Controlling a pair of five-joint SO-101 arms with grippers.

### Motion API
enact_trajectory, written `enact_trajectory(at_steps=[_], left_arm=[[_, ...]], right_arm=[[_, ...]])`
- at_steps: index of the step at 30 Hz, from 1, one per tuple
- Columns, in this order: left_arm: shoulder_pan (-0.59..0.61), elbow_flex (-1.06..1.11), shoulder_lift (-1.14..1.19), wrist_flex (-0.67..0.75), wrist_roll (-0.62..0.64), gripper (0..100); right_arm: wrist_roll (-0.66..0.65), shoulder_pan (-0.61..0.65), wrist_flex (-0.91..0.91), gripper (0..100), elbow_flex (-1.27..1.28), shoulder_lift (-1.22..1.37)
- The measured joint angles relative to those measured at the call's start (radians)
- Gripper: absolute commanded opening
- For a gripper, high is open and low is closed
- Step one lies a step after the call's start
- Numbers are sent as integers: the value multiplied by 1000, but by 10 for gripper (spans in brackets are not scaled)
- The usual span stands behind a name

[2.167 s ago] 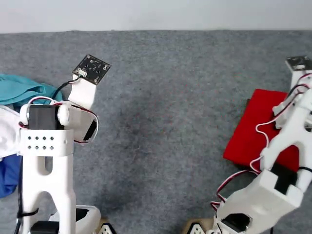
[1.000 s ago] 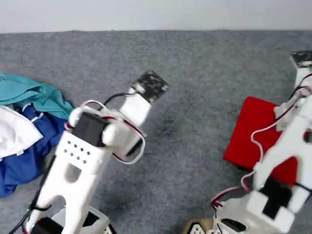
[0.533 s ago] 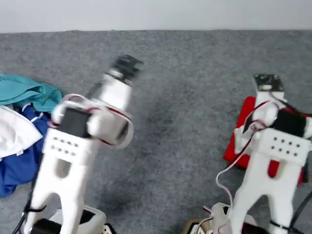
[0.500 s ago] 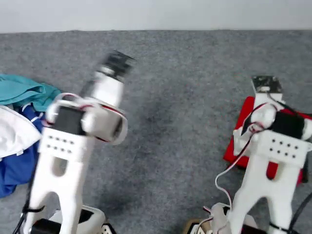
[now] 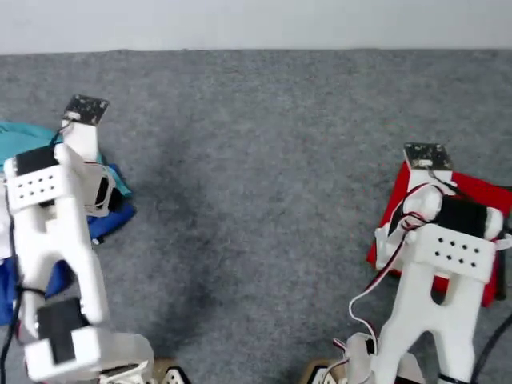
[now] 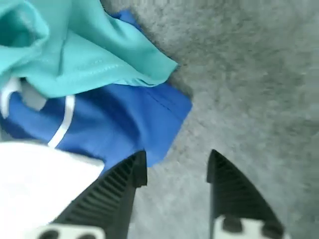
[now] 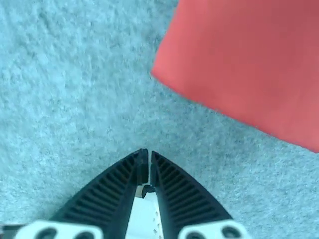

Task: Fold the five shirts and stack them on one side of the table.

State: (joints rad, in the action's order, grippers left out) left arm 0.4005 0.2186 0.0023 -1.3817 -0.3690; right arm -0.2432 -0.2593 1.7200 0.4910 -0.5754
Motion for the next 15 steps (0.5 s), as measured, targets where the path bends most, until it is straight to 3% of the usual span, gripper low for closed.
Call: enact_trajectory(at_steps=[11, 15], left_arm=[[9, 0, 301, 224, -74, 213], [9, -31, 391, 242, -78, 109]], right_arm=[[0, 0, 0, 9, 29, 0], [0, 0, 0, 9, 29, 0]])
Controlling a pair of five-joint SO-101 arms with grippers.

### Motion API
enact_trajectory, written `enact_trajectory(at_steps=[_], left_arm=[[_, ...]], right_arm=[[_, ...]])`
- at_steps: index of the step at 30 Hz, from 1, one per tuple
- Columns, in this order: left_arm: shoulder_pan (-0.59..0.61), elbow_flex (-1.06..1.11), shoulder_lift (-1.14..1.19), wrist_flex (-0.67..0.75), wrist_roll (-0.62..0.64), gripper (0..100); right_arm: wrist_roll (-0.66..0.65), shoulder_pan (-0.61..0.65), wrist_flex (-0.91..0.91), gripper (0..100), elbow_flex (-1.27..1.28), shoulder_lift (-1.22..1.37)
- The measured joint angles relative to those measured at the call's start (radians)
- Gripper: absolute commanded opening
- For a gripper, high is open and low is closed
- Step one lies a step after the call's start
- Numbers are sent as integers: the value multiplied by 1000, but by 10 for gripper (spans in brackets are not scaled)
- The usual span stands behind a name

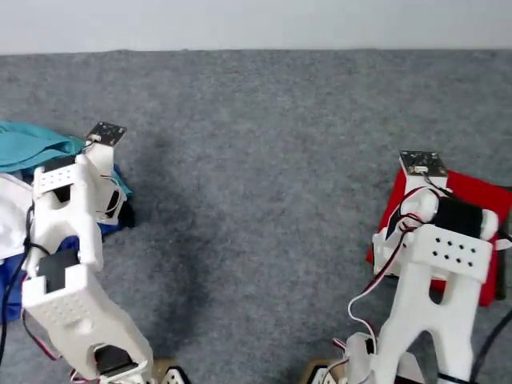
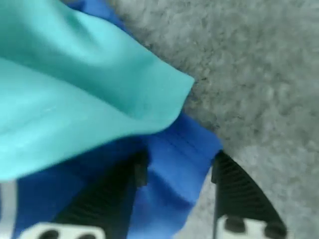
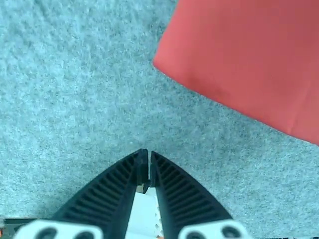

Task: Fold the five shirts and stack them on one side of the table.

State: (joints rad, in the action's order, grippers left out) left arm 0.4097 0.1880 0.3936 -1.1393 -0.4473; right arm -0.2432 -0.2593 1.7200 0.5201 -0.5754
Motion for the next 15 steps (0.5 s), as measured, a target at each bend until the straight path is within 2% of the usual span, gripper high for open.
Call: enact_trajectory(at_steps=[3, 10, 15], left_arm=[[-11, -44, 37, -15, -2, 8], [-63, -241, 25, -207, 15, 12], [-114, -373, -135, -295, 138, 12]], right_arm=[[0, 0, 0, 9, 0, 0], [0, 0, 6, 9, 0, 0], [0, 0, 20, 9, 0, 0]])
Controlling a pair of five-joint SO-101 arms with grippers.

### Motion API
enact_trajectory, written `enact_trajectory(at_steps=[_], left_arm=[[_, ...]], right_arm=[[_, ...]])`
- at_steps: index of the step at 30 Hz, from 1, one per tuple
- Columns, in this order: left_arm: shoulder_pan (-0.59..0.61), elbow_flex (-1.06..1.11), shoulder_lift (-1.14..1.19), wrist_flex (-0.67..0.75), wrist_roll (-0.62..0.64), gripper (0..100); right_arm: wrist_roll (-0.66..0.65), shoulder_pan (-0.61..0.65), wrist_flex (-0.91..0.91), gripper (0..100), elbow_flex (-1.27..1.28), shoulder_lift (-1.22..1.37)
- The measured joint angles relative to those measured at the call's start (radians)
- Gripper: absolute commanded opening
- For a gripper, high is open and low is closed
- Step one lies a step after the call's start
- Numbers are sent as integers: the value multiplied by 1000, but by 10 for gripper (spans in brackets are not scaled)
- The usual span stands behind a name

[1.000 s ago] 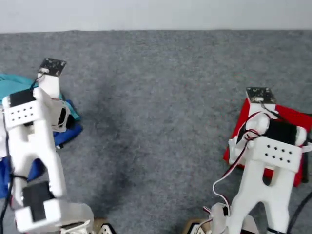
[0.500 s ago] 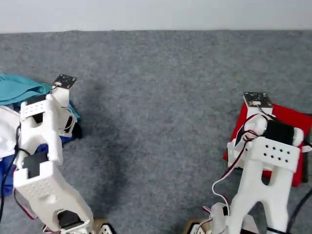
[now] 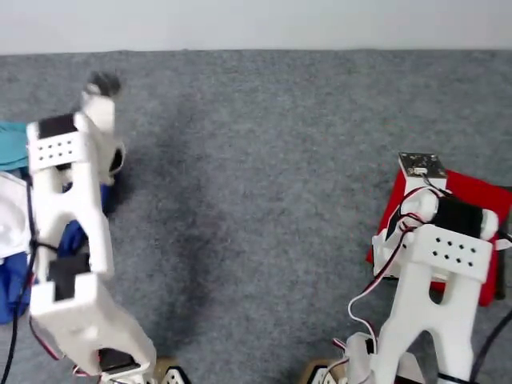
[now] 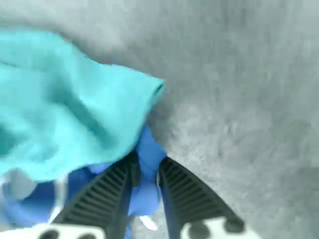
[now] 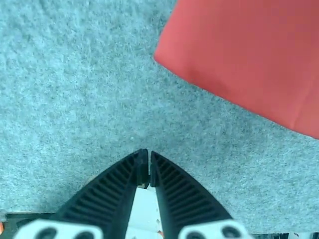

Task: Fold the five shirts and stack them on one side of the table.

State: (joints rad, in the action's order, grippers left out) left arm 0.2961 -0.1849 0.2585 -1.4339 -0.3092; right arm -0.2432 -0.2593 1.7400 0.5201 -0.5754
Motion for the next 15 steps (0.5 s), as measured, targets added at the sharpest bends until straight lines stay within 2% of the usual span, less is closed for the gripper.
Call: enact_trajectory(at_steps=[8, 15], left_arm=[[-178, -78, -272, -78, 141, 12], [-471, -81, -405, -81, 184, 13]], right_arm=[[0, 0, 0, 9, 0, 0], [0, 0, 0, 9, 0, 0]])
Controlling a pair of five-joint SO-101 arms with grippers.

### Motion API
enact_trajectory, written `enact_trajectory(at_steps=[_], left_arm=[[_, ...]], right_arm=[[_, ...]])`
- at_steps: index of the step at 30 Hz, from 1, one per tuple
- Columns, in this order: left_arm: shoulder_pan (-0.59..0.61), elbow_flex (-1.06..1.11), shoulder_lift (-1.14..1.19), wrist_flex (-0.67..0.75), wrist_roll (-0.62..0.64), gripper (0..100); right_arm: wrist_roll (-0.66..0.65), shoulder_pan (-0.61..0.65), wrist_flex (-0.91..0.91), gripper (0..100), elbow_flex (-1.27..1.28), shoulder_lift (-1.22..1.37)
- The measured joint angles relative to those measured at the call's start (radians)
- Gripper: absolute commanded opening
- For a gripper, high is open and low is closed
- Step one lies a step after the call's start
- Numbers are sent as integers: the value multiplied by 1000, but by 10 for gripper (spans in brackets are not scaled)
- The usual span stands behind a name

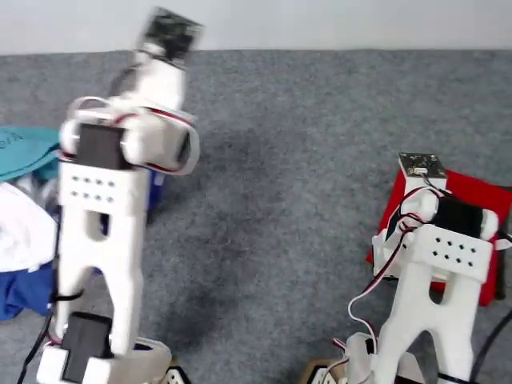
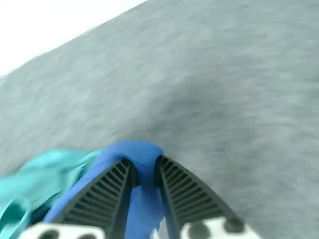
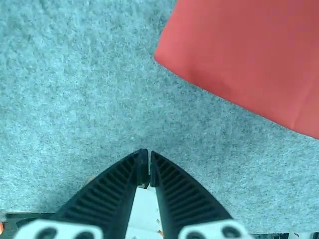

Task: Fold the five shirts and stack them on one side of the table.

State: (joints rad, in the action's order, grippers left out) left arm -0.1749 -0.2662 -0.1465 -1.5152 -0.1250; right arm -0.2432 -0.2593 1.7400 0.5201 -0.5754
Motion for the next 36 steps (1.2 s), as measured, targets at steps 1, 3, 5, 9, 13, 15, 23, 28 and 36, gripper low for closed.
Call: enact_trajectory(at_steps=[1, 3, 5, 9, 13, 15, 23, 28, 36], left_arm=[[-48, 0, -3, 0, 0, 13], [-133, 0, -3, 11, 2, 13], [-206, 0, -3, 40, 5, 13], [-328, 0, -3, 140, 15, 13], [-419, 0, -3, 255, 15, 13], [-446, 0, 18, 287, 15, 16], [-471, -41, 57, 181, 18, 207], [-442, -63, 26, 12, 48, 207], [-353, -60, -40, -212, 55, 151]], right_arm=[[0, 0, 0, 9, 0, 0], [0, 0, 0, 9, 0, 0], [0, 0, 0, 9, 0, 0], [0, 0, 0, 9, 0, 0], [0, 0, 0, 9, 0, 0], [0, 0, 0, 9, 0, 0], [0, 0, 0, 9, 0, 0], [0, 0, 0, 9, 0, 0], [0, 0, 0, 9, 0, 0]])
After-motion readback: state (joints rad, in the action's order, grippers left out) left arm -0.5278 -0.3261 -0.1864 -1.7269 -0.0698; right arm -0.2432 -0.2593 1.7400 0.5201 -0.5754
